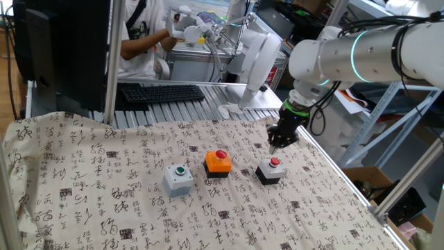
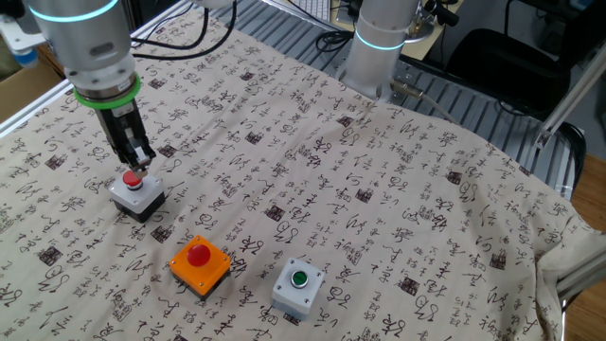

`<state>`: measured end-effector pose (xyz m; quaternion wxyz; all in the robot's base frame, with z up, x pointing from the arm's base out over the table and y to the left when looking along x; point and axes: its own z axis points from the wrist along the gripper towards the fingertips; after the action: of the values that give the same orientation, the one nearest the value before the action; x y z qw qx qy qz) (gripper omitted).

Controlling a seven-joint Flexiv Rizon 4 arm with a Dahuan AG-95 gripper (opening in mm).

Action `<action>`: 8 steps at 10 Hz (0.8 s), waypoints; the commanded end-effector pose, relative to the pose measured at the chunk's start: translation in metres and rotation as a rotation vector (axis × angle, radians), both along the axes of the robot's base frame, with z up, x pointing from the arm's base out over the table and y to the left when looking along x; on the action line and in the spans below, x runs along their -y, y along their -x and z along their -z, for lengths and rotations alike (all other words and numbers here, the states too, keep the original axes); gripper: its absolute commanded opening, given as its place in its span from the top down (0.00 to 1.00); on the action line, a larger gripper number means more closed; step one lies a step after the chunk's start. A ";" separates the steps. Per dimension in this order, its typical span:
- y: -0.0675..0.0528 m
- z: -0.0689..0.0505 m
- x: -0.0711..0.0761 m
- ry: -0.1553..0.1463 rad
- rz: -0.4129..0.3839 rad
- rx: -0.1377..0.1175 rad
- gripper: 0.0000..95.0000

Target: Press three buttons from left to right in sequence

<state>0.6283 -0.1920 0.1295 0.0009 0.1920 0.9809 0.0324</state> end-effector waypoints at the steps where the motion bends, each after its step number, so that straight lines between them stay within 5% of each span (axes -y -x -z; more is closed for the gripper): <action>1: -0.002 0.000 -0.002 0.001 0.004 0.000 1.00; 8: -0.005 0.000 -0.008 0.006 0.033 -0.006 1.00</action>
<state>0.6329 -0.1832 0.1289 -0.0006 0.2086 0.9776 0.0280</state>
